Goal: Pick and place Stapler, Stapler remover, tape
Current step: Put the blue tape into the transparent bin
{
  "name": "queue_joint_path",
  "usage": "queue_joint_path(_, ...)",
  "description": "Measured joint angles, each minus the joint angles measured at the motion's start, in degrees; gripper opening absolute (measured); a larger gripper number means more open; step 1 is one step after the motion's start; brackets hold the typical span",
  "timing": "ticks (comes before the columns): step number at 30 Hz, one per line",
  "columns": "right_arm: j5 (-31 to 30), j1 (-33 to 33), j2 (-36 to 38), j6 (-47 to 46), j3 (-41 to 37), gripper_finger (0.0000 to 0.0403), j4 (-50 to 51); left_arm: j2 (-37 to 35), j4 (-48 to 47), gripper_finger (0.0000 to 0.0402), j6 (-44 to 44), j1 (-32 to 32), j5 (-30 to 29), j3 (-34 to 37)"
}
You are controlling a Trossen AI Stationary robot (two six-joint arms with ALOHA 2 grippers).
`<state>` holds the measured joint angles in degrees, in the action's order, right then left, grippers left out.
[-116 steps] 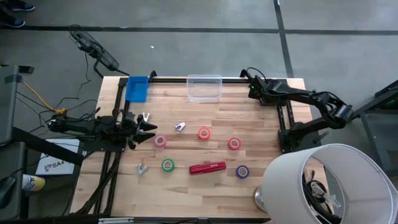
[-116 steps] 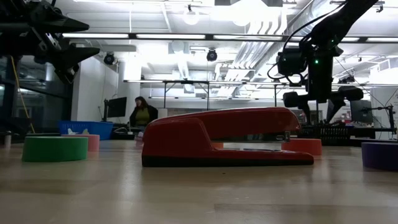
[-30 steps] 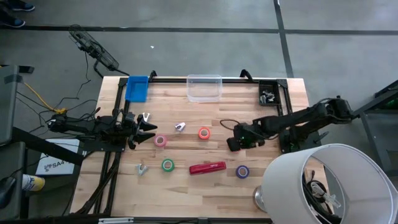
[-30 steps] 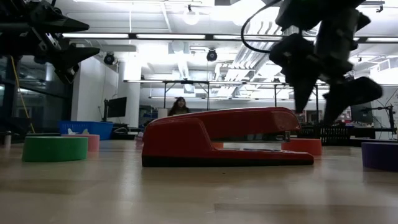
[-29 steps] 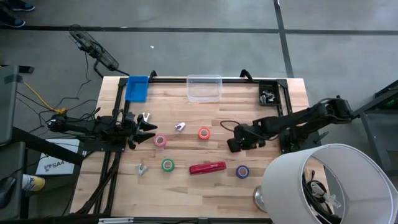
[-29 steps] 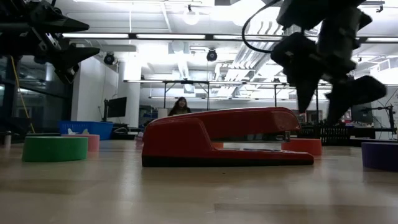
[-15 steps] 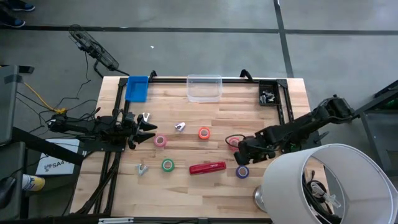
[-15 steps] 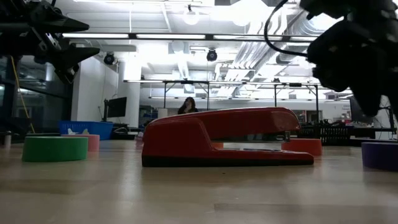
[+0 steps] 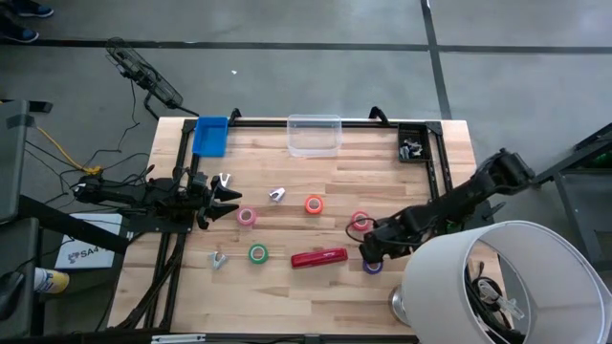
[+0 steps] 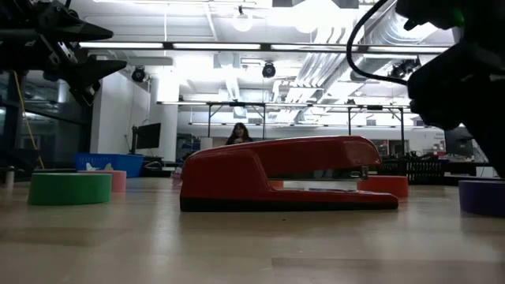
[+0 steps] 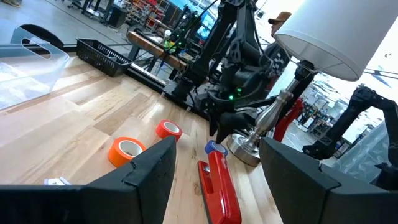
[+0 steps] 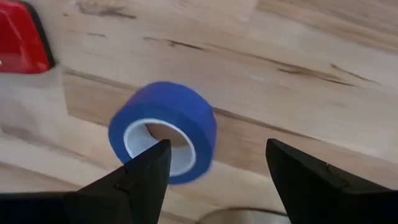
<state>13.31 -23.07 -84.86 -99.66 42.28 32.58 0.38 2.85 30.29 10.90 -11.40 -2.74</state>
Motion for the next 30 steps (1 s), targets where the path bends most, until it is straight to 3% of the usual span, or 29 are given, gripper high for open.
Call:
queue_joint_path(9, -0.09, -1.11, -5.71, -0.86, 0.21, 0.0254, -4.64, 0.00, -0.02, 0.0229, 0.02, 0.00, 0.00, 0.02)
queue_joint_path(17, -1.15, -1.33, -6.38, -1.15, 0.24, 0.0246, -4.07, 0.00, 0.00, 0.0229, 0.02, 0.00, 0.00, 0.02)
queue_joint_path(30, -2.40, -1.40, -6.47, -1.01, 0.07, 0.0134, -2.21, 0.01, 0.00, 0.0229, 0.01, 0.00, 0.00, 0.02)
